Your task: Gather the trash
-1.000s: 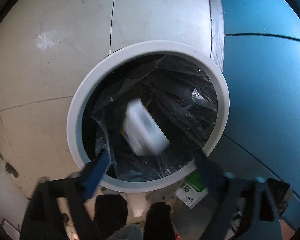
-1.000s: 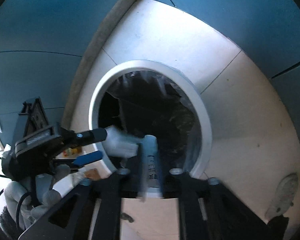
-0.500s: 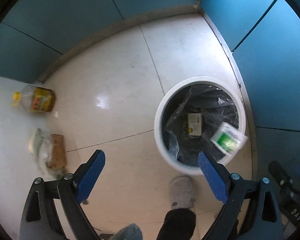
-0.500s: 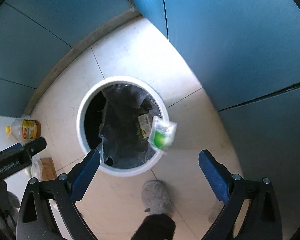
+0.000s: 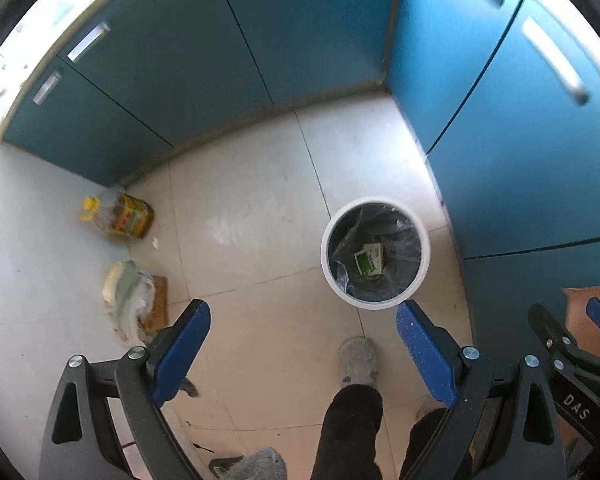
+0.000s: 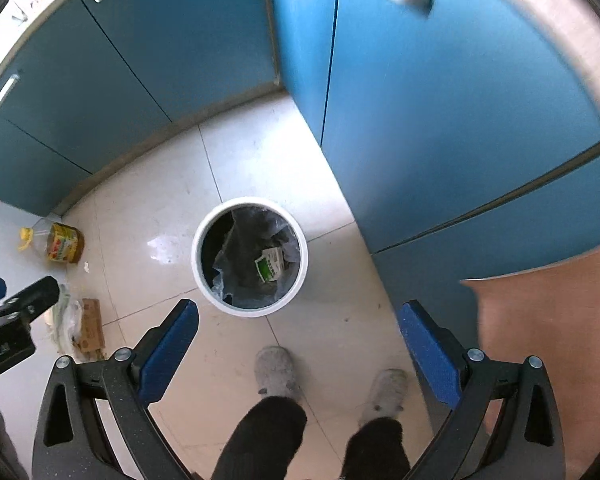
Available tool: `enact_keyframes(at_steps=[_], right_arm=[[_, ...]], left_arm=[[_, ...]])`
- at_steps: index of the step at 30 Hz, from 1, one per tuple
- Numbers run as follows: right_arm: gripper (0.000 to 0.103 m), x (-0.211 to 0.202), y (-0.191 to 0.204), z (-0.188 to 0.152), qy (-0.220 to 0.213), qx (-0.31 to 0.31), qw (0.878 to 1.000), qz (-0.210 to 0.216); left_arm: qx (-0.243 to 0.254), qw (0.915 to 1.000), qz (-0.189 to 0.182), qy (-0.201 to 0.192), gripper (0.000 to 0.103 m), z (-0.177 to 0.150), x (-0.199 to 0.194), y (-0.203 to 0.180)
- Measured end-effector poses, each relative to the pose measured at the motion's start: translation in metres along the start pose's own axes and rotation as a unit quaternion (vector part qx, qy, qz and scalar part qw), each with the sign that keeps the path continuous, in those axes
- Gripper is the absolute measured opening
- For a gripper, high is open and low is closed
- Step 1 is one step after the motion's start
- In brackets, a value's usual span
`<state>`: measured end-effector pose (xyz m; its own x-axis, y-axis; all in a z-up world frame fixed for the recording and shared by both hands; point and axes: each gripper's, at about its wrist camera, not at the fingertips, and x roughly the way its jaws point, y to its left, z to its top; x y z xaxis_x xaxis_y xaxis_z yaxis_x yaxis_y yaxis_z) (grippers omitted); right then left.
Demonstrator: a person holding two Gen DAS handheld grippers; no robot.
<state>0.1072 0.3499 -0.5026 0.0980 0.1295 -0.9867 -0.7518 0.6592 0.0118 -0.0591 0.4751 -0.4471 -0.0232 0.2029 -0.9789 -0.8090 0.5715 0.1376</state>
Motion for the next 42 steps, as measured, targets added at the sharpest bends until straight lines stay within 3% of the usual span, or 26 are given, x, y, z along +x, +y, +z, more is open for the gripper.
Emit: enact_keyframes(at_steps=[6, 13, 18, 22, 26, 29, 32, 37, 42], right_arm=[[0.102, -0.111, -0.007, -0.004, -0.015, -0.003, 1.0, 0.013], [0.102, -0.21, -0.008, -0.019, -0.038, -0.017, 0.998, 0.045], [0.102, -0.253, -0.018, -0.028, -0.053, -0.014, 0.995, 0.084], [0.102, -0.279, -0.047, -0.028, -0.066, 0.012, 0.99, 0.123], [0.102, -0.295, -0.11, -0.026, -0.083, 0.061, 0.986, 0.132], [0.102, -0.306, -0.184, -0.029, -0.1, 0.113, 0.982, 0.115], [0.102, -0.303, -0.26, -0.04, -0.107, 0.167, 0.977, 0.084], [0.102, -0.285, -0.398, -0.077, -0.089, 0.281, 0.955, 0.039], [0.102, -0.26, -0.488, -0.117, -0.068, 0.35, 0.934, 0.016]], left_arm=[[-0.006, 0.9997, -0.015, -0.016, 0.095, -0.009, -0.081, 0.011], [0.0, 0.9989, -0.025, -0.04, 0.095, -0.031, -0.158, 0.014], [-0.018, 0.998, -0.021, -0.056, 0.095, -0.04, -0.202, 0.012], [-0.021, 0.9958, -0.019, -0.088, 0.095, -0.039, -0.235, -0.012], [0.003, 0.9933, -0.03, -0.112, 0.095, -0.028, -0.261, -0.064], [0.034, 0.9917, -0.057, -0.11, 0.095, -0.017, -0.269, -0.124], [0.067, 0.9902, -0.1, -0.072, 0.095, -0.009, -0.258, -0.195], [0.115, 0.9801, -0.159, 0.028, 0.094, -0.015, -0.21, -0.319], [0.144, 0.9707, -0.171, 0.09, 0.094, -0.033, -0.163, -0.405]])
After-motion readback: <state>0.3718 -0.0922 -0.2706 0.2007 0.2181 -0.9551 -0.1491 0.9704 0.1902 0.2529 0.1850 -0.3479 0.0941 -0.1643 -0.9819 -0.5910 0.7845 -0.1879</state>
